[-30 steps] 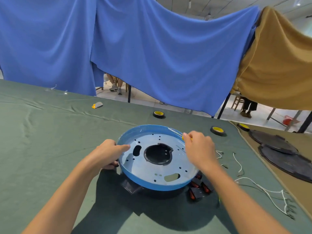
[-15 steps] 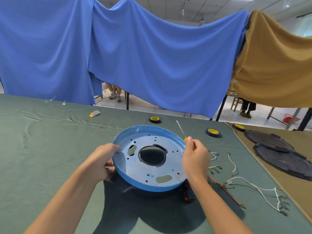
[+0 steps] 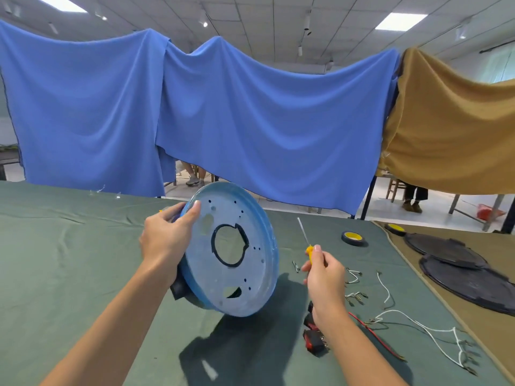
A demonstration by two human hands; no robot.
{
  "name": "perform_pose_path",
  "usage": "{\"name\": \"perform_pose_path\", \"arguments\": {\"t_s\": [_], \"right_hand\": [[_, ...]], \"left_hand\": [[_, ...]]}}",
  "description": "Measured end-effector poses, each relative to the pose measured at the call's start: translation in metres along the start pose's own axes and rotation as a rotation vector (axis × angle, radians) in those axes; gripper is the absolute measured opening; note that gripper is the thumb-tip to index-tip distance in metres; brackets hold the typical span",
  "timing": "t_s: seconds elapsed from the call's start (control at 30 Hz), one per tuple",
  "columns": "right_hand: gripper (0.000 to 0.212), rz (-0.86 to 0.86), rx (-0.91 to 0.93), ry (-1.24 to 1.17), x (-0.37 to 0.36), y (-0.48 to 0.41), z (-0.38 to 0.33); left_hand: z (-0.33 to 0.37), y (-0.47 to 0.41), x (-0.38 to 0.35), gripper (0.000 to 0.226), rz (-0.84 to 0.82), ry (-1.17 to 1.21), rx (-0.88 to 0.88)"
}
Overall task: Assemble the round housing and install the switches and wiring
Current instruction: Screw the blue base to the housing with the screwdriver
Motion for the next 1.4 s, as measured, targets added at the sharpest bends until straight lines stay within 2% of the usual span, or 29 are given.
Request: {"name": "perform_pose_path", "arguments": {"t_s": [0.07, 0.17, 0.3, 0.5, 0.63, 0.73, 0.83, 0.97, 1.17, 1.4], "right_hand": [[0.036, -0.020, -0.038, -0.068, 0.002, 0.000, -0.004], [0.035, -0.018, -0.065, -0.127, 0.006, 0.000, -0.007], [0.035, 0.018, -0.080, -0.157, 0.016, -0.001, -0.006], [0.037, 0.070, -0.093, -0.159, 0.033, -0.007, 0.002], [0.036, 0.103, -0.089, -0.171, 0.044, -0.011, 0.003], [0.036, 0.106, -0.075, -0.157, 0.048, -0.012, 0.005], [0.037, 0.094, -0.064, -0.146, 0.049, -0.011, 0.009], [0.038, 0.022, -0.053, -0.120, 0.043, -0.009, 0.017], [0.031, -0.185, -0.236, -0.187, 0.015, -0.010, 0.026], [0.017, -0.282, -0.203, -0.051, 0.002, -0.038, 0.032]], "left_hand": [[0.013, 0.004, 0.001, 0.035, 0.135, -0.207, -0.209], [0.023, 0.013, -0.006, 0.040, 0.247, -0.496, -0.495], [0.017, 0.028, -0.019, 0.047, 0.326, -0.665, -0.729], [0.014, 0.046, -0.040, 0.064, 0.325, -0.833, -1.186], [0.000, 0.058, -0.050, 0.066, 0.236, -0.934, -1.393], [-0.018, 0.061, -0.053, 0.061, 0.179, -0.985, -1.458], [-0.033, 0.056, -0.050, 0.044, 0.142, -1.011, -1.467], [-0.055, 0.039, -0.032, 0.035, 0.144, -0.928, -1.477], [-0.089, 0.029, -0.013, 0.061, -0.008, -0.898, -1.633], [-0.105, 0.025, -0.005, 0.074, -0.013, -0.903, -1.605]]}}
Point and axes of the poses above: each hand's wrist, its own y-axis away from the middle knuckle, its own x-axis out of the back of the hand, z = x × y, the point moved 3 cm from there along -y, towards the middle knuckle, and after that the axes turned 10 degrees about -y, right-handed, at the moved point
